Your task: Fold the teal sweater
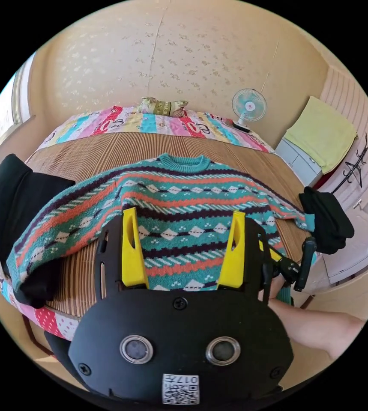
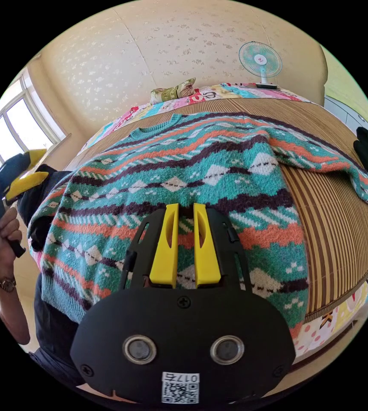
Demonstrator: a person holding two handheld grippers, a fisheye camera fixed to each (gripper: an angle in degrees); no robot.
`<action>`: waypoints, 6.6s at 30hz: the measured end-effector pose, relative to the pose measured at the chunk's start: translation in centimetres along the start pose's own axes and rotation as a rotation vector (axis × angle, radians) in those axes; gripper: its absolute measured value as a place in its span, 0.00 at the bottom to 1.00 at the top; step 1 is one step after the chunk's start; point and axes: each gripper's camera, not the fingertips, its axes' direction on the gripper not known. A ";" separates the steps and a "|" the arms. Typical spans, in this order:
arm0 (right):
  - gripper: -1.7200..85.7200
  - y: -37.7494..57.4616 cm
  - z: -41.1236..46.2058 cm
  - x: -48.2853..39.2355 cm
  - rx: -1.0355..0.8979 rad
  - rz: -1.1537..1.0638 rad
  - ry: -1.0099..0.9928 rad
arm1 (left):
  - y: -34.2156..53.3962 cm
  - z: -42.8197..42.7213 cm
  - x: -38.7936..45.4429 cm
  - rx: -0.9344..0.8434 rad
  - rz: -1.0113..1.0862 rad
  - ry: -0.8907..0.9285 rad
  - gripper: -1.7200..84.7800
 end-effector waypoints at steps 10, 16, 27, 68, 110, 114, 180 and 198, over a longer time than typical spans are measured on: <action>0.09 -0.7 -1.0 -0.5 0.002 0.001 -0.004 | 4.3 14.2 1.9 -0.192 0.055 -0.279 0.37; 0.09 -1.2 -1.3 -0.8 0.003 0.003 -0.008 | 3.3 14.0 0.4 -0.217 0.032 -0.237 0.37; 0.09 -2.1 -1.5 -1.3 0.004 0.004 -0.009 | 2.6 13.9 -0.4 -0.218 0.027 -0.248 0.37; 0.09 -3.8 -0.5 -1.9 0.010 0.006 -0.013 | 3.0 15.6 1.1 -0.220 0.023 -0.248 0.37; 0.09 -3.2 0.8 -1.3 0.016 0.009 -0.017 | 4.4 17.5 11.0 -0.219 0.017 -0.245 0.37; 0.09 -3.1 1.0 -1.3 0.017 0.010 -0.018 | 4.2 17.4 12.3 -0.219 0.017 -0.244 0.37; 0.09 -2.9 2.5 -5.4 0.018 0.025 -0.041 | 13.1 -21.4 -18.1 0.171 -0.649 -0.386 0.18; 0.09 -4.7 1.3 -6.8 0.019 0.027 -0.043 | 1.3 -23.9 -2.4 0.535 -0.294 0.131 0.07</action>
